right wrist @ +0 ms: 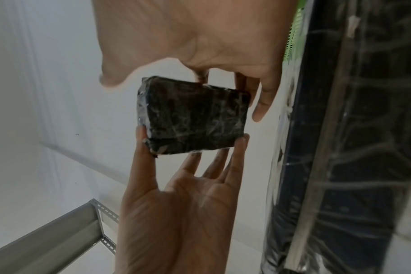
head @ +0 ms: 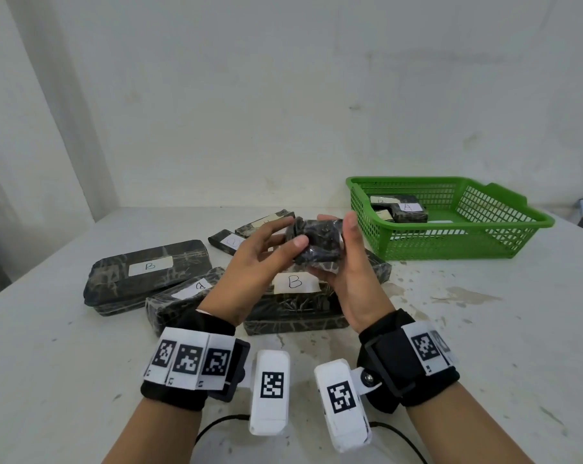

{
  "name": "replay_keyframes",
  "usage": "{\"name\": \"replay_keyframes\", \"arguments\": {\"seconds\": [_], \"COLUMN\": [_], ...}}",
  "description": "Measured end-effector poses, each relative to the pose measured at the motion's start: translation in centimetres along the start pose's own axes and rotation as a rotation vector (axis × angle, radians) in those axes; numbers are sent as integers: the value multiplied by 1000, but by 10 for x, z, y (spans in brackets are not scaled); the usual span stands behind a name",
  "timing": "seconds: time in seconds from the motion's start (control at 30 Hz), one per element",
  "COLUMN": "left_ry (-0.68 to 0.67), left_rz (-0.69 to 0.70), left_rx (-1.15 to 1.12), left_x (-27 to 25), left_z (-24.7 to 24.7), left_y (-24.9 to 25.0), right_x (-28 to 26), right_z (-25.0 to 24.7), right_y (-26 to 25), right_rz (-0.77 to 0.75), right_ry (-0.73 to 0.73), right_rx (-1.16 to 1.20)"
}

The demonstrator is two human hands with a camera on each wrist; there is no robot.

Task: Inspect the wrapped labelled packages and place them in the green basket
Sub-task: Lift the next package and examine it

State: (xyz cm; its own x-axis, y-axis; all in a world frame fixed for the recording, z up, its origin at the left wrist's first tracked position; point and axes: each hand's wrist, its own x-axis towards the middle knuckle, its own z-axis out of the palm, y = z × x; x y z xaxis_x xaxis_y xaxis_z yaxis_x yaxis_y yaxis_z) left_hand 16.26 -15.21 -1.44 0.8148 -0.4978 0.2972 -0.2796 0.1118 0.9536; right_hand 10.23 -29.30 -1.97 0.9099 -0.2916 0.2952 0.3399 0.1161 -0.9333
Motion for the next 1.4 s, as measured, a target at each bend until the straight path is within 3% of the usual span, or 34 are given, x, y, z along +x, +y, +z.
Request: {"name": "replay_keyframes", "arguments": {"seconds": [0.33,0.6,1.23,1.4], "left_ry": [-21,41,-37,23], "left_rz": [-32,-59,-36,-14], "left_rx": [-22,-11,39,47], "left_x": [-1,-1,-3,-2], "left_z": [-1,1,0,-2], "left_y": [1,3,3,3], "right_x": [2,1,-3,-2], "right_z": [0,-1,-1,-2], "right_y": [-7,-1,-10,-6], "right_rz": [-64,-19,-2,21], "right_ry": [73,-10,-18,-62], "right_rx": [-15,-52,-36,-30]}}
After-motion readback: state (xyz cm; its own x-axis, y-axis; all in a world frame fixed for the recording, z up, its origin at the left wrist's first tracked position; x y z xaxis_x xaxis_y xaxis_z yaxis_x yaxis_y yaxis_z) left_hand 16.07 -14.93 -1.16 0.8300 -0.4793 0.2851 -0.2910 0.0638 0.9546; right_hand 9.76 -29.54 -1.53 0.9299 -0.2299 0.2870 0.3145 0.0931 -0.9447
